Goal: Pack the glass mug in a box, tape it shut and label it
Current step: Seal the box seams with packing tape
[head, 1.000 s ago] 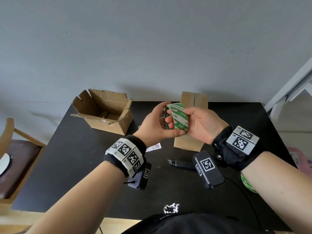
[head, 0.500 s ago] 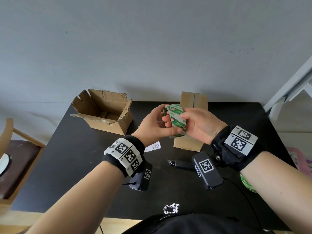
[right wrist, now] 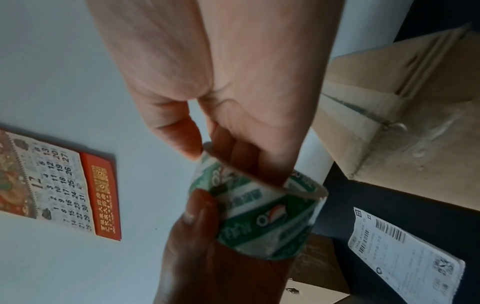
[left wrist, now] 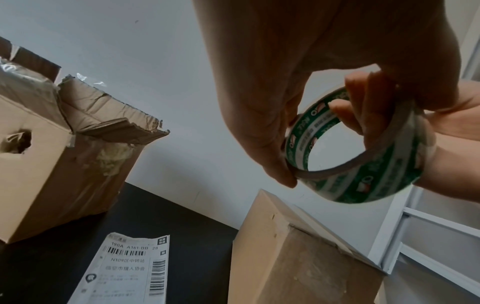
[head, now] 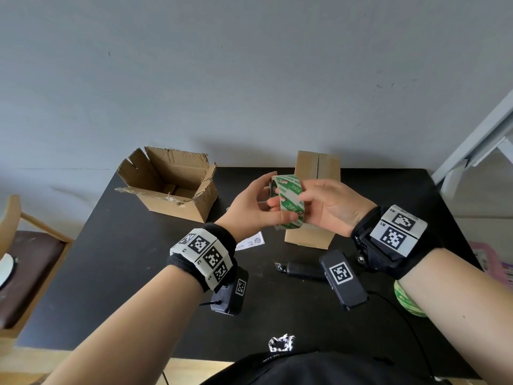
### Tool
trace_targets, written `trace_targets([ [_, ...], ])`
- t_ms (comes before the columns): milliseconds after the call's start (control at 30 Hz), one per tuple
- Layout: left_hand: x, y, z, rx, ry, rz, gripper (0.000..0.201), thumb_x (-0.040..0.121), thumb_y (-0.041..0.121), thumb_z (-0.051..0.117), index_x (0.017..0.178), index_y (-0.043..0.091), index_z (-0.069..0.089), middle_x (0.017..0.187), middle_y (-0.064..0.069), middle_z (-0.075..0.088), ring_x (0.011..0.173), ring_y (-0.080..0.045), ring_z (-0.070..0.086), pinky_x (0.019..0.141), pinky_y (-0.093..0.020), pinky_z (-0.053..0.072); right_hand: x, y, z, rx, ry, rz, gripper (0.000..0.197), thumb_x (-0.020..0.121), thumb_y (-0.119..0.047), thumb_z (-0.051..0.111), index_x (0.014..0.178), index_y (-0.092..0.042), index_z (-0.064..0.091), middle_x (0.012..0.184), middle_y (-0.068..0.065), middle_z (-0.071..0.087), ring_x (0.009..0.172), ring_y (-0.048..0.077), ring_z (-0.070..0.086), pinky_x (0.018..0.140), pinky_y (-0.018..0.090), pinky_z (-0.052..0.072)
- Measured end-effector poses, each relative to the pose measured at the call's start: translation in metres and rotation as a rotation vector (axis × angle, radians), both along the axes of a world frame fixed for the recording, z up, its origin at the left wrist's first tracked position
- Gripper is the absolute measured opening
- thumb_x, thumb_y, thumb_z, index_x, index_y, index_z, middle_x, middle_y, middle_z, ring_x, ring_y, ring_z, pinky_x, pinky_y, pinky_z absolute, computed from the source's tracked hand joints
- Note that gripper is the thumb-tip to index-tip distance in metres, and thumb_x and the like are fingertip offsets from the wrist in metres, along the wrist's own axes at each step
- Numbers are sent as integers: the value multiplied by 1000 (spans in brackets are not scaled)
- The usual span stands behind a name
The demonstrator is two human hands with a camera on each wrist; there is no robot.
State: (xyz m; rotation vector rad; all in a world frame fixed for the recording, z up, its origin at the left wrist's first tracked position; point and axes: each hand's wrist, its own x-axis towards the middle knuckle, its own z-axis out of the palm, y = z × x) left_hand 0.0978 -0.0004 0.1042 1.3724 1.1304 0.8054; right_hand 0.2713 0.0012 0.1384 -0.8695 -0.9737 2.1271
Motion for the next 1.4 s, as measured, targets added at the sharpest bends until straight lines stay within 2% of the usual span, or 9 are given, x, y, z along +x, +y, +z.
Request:
trace_targets([
  [100, 0, 1, -2, 17, 29, 32, 77, 71, 2, 77, 134, 11, 33, 117, 3, 57, 96, -5, 62, 71, -16, 54, -2, 0, -1, 38, -110, -45, 31, 92, 6, 31, 103, 0, 60, 91, 17, 68, 84, 23, 66, 82, 38, 55],
  [200, -3, 3, -7, 42, 50, 83, 79, 65, 6, 84, 124, 15, 32, 121, 3, 53, 104, -5, 58, 84, -21, 53, -1, 4, -5, 298, -525, -229, 17, 89, -4, 53, 105, -10, 56, 102, 13, 64, 91, 23, 62, 83, 38, 53],
  [333, -3, 1, -4, 86, 142, 19, 93, 50, 23, 90, 122, 18, 31, 128, 2, 53, 110, -1, 55, 88, -18, 50, 7, 8, -7, 556, -649, -87, 58, 80, -17, 70, 127, -38, 44, 137, -4, 43, 120, 11, 46, 97, 33, 46],
  [467, -2, 4, 1, 34, 91, 2, 78, 65, -3, 81, 122, 14, 32, 126, 2, 52, 98, 8, 50, 70, -3, 45, 4, 8, -5, 505, -516, -79, 53, 83, -6, 63, 132, -19, 50, 121, -2, 60, 102, -1, 59, 89, 20, 52],
  [567, -2, 6, 2, 7, 56, 43, 78, 62, 0, 84, 120, 15, 35, 121, 4, 52, 100, 3, 52, 68, -5, 47, 0, 7, -6, 632, -598, -186, 48, 85, -5, 62, 131, -8, 51, 122, -1, 59, 94, -13, 58, 77, 4, 47],
  [700, 0, 6, 2, -5, 52, 109, 69, 68, 2, 80, 121, 14, 37, 114, 7, 53, 95, -1, 57, 64, -13, 53, -6, 5, -13, 875, -770, -327, 40, 84, -8, 65, 123, -3, 58, 128, 6, 58, 112, -1, 49, 89, -4, 35],
  [900, 2, 5, 4, -36, 67, 117, 62, 73, 12, 78, 122, 14, 41, 105, 10, 54, 88, -4, 59, 61, -17, 55, -9, 4, -25, 1172, -855, -458, 27, 83, -7, 67, 108, 1, 67, 114, 12, 66, 102, 8, 57, 89, -2, 37],
  [1200, -9, 11, 11, -74, 120, -37, 35, 76, 13, 77, 99, 20, 51, 102, -2, 67, 86, -16, 66, 76, -29, 57, 12, 15, -17, 915, -747, -290, 26, 86, -7, 63, 107, -23, 65, 99, -11, 66, 92, -6, 61, 81, 8, 48],
  [1400, -8, 11, 11, -103, 122, -44, 53, 52, 35, 78, 97, 23, 52, 101, -2, 69, 85, -19, 67, 81, -40, 56, 14, 16, -13, 840, -722, -207, 32, 79, -6, 70, 110, -13, 67, 101, -7, 65, 91, -6, 62, 83, 11, 50],
])
